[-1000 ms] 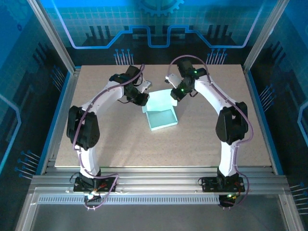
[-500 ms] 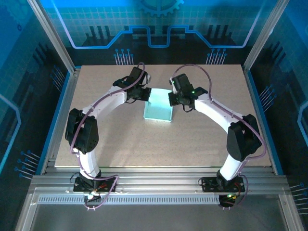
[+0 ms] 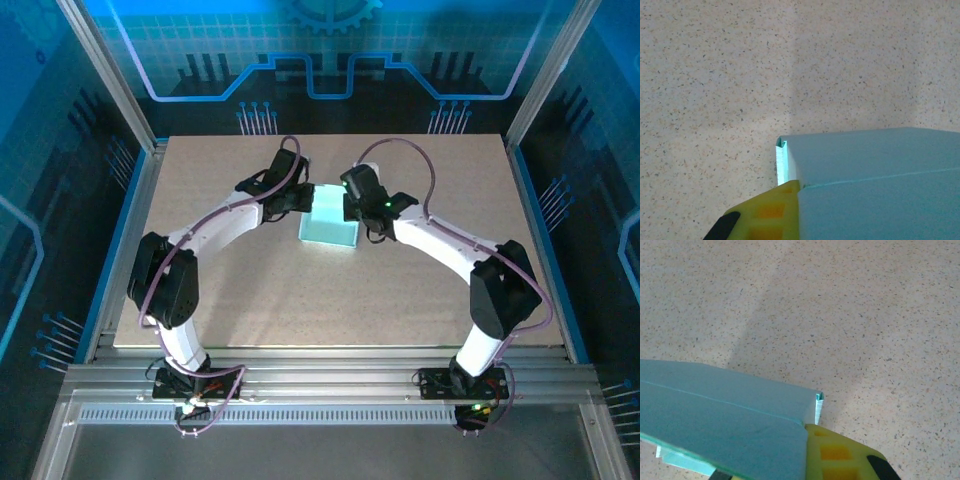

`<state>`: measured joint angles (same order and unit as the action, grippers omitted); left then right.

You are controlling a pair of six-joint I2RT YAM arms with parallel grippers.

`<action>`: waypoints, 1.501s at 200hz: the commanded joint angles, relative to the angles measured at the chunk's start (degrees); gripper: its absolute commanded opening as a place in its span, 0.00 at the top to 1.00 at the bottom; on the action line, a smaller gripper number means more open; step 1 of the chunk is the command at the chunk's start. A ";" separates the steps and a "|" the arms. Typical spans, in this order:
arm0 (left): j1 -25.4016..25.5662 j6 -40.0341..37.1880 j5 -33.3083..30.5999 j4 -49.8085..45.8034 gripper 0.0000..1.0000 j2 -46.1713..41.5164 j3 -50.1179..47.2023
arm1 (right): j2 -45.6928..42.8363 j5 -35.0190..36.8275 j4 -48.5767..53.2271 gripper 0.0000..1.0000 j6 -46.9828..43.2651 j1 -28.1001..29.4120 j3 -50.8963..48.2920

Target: Fold the paper box

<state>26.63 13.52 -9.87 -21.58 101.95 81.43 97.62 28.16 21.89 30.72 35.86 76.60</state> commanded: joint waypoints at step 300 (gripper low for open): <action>13.87 -4.45 -19.01 75.07 1.00 -6.22 -47.10 | 2.16 10.12 -47.66 0.99 1.94 11.83 -33.84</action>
<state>37.85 10.33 -31.11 38.33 95.26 35.59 97.12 39.18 -19.16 34.87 45.74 45.19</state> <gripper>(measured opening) 0.057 0.072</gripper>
